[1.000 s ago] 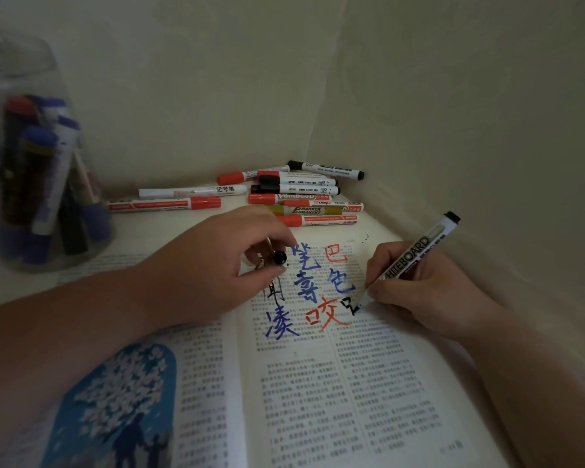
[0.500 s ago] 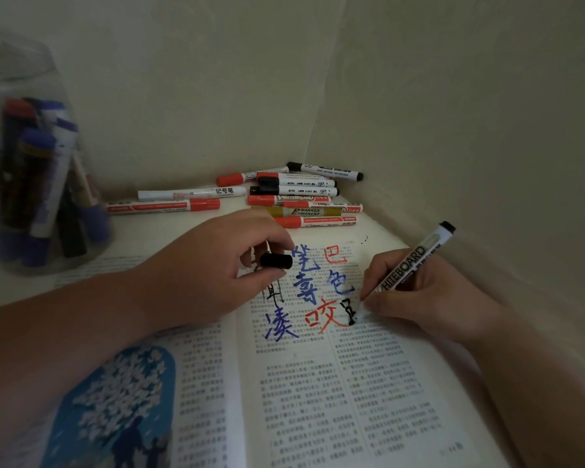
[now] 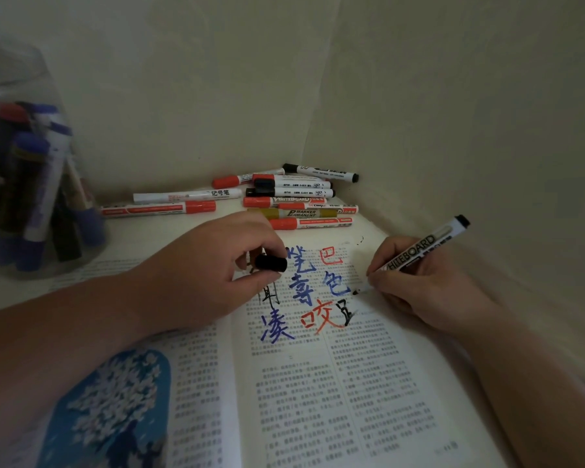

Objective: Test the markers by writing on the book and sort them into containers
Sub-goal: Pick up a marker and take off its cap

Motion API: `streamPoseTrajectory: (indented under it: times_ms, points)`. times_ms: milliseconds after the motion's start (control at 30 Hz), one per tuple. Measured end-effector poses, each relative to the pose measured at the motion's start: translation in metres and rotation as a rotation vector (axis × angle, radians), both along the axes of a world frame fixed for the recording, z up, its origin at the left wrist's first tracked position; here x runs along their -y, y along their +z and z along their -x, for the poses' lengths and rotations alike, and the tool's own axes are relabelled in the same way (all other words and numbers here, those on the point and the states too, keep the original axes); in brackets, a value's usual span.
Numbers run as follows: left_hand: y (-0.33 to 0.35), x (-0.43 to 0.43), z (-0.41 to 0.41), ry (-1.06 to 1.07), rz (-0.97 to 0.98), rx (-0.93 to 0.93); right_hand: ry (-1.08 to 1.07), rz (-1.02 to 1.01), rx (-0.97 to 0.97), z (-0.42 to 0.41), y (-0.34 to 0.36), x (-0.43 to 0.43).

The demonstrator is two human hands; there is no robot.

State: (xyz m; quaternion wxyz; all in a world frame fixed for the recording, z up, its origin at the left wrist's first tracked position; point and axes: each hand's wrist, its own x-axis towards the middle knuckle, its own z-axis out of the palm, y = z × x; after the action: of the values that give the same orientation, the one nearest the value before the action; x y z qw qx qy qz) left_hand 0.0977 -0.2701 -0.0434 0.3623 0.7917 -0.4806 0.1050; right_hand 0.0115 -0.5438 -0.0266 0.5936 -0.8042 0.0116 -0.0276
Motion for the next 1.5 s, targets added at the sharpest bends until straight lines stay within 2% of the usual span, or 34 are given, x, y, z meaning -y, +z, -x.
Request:
streamPoseTrajectory:
  times_ms: [167, 267, 400, 700, 967, 1200, 1500]
  points:
    - [0.0, 0.0002, 0.0005, -0.005, 0.017, -0.009, -0.016, 0.08, -0.038, 0.0012, 0.0007, 0.0012]
    - [0.0005, 0.0002, 0.0015, -0.001, 0.014, -0.023, 0.045, 0.049, -0.064, 0.0033, 0.004, -0.0015]
    - [0.0008, 0.0001, 0.002, 0.001, 0.012, -0.027, 0.014, -0.018, -0.035, 0.0019, 0.0026, 0.0004]
    - [-0.0006, -0.0005, 0.0017, -0.006, 0.012, -0.026, -0.076, 0.114, -0.027, -0.003, 0.0001, 0.0005]
    - [-0.0005, -0.0008, 0.0009, -0.013, 0.004, -0.017, -0.002, 0.132, -0.08, -0.0021, 0.0029, -0.0001]
    - [-0.0009, -0.0006, 0.0005, -0.018, 0.002, -0.015, 0.026, -0.046, -0.062, -0.0016, 0.0016, 0.0004]
    - [-0.0007, -0.0009, 0.0007, -0.011, -0.004, -0.01, 0.023, 0.035, -0.038, -0.0017, 0.0007, 0.0005]
